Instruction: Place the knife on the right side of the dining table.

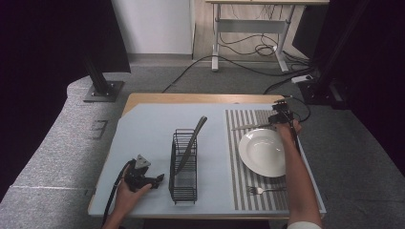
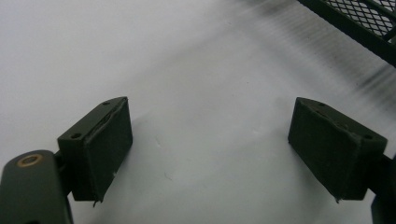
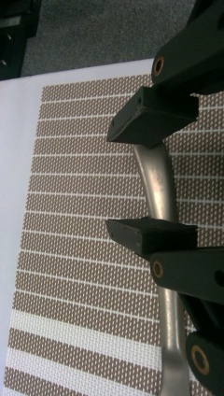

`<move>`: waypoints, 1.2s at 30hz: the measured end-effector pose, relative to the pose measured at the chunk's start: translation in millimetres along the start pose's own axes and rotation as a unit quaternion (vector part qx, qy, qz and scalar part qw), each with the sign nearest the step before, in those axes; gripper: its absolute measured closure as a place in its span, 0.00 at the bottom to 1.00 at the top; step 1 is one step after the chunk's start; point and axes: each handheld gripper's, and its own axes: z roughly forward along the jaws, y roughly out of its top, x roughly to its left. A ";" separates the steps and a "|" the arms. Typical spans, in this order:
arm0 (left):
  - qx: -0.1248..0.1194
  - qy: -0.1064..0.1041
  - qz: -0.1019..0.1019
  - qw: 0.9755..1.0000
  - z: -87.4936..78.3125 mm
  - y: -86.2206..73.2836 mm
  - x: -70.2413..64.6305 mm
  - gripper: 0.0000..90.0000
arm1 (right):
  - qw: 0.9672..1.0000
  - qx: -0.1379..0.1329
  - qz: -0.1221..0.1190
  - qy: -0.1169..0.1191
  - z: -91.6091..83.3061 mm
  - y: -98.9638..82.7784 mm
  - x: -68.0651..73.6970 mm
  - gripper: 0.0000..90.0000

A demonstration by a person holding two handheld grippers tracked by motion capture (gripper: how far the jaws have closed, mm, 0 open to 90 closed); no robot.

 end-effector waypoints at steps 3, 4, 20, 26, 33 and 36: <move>0.000 0.000 0.000 1.000 0.0 0.0 0.0 0.15 | 1.000 -0.002 0.006 0.003 -0.7 -1.8 -2.1 0.57; 0.000 0.000 0.000 1.000 0.0 0.0 0.0 0.15 | 1.000 -0.004 0.011 0.004 -1.2 -2.9 -3.1 0.57; 0.000 0.000 0.000 1.000 0.0 0.1 0.1 0.15 | 0.998 -0.046 0.031 0.026 -18.6 -10.4 -13.1 0.53; 0.000 0.000 0.000 1.000 0.0 0.0 0.0 0.15 | 0.999 -0.022 0.009 0.027 -25.5 -11.8 -14.4 0.52; 0.000 0.000 0.000 1.000 0.0 0.1 0.0 0.15 | 0.999 0.022 0.004 0.024 -21.7 -23.9 -26.0 0.48; 0.000 0.000 0.000 1.000 0.0 0.1 0.1 0.15 | 0.999 0.034 -0.009 0.017 -20.7 -26.9 -26.3 0.47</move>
